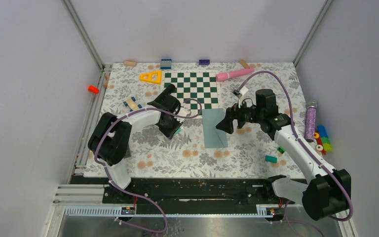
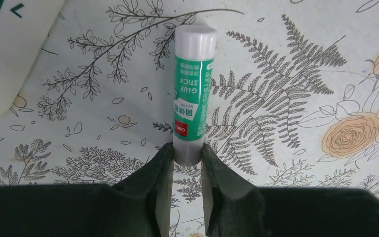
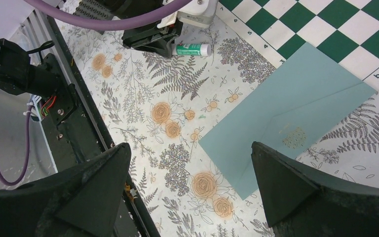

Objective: Place the letter into the envelope and seal it
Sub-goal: Place the solid glue at the center of the board, then reset both arms

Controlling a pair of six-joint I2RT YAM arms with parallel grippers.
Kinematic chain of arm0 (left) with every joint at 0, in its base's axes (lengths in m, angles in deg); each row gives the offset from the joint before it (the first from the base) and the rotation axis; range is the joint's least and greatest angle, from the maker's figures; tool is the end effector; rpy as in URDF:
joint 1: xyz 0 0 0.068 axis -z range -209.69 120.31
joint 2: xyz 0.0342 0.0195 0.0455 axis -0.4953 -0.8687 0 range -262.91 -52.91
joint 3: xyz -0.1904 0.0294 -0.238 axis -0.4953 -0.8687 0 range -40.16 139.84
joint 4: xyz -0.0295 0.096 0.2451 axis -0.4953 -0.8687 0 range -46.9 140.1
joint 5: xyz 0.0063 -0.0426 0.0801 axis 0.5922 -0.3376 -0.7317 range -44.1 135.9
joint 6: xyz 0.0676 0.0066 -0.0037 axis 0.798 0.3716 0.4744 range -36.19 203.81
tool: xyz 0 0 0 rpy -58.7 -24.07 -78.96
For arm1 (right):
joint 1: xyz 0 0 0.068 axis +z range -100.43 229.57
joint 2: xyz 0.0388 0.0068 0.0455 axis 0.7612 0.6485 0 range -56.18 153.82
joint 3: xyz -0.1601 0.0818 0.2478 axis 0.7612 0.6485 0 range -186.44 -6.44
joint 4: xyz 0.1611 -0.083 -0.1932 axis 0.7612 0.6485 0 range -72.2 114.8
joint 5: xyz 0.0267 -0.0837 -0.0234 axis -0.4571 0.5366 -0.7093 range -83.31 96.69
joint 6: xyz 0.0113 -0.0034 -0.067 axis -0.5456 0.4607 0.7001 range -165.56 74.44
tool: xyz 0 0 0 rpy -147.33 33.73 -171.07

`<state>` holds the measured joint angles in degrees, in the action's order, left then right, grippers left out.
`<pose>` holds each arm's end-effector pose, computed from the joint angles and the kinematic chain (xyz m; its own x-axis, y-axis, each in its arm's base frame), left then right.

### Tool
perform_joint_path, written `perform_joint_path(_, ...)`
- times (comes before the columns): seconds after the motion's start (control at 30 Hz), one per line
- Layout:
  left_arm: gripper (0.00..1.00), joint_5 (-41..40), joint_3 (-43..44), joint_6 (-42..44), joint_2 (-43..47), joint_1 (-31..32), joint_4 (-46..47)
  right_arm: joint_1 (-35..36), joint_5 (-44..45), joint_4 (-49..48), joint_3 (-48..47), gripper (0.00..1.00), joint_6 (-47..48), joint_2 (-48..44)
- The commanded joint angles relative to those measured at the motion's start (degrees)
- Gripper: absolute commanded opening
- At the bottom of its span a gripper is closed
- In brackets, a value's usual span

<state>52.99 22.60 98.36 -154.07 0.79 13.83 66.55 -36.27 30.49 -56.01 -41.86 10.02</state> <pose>0.2929 -0.1802 0.1751 -0.6710 0.6841 -0.2858 0.7232 0.6890 -0.0488 0.2324 0.1099 0.3170 -0.4169 -0.1767 -0.8916 -0.8106 0.5161 0.2768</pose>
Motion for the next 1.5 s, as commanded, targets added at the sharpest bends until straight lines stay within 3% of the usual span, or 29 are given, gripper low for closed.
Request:
perform_joint_path(0.0, 0.23, -1.7, 0.7, -0.9, -2.3, -0.1, -0.3, -0.5, -0.7, -0.4, 0.2, 1.00, 0.9, -1.0)
perform_joint_path(0.23, 0.50, -1.4, 0.2, -0.8, -0.8, -0.1, -0.1, -0.9, -0.8, -0.4, 0.1, 1.00, 0.8, -1.1)
perform_joint_path(0.57, 0.71, -0.7, 0.0, -0.2, 1.4, -0.1, 0.0, -1.6, -0.7, -0.4, 0.2, 1.00, 0.5, -1.0)
perform_joint_path(0.73, 0.89, 2.9, 0.1, 0.7, 4.5, 0.1, -0.1, -1.7, 1.0, -0.3, 0.1, 1.00, 0.7, -0.6)
perform_joint_path(1.0, 0.95, 4.8, 2.7, 1.4, 9.6, 1.2, 0.0, -3.8, 3.8, -0.3, -0.1, 1.00, -0.4, -0.3)
perform_joint_path(1.2, 0.99, 4.0, 2.0, 3.1, 26.6, -2.2, 1.5, -7.2, 14.1, 4.2, -2.9, 1.00, 0.7, -9.1)
perform_joint_path(1.33, 0.99, 6.7, -0.2, 1.0, 41.7, -11.0, 3.9, -7.2, 27.3, 7.4, -4.9, 1.00, -1.3, -21.7)
perform_joint_path(1.47, 0.99, 9.3, -5.8, -1.8, 55.2, -20.1, 5.6, -7.2, 32.2, 14.8, -5.0, 1.00, 2.6, -34.3)
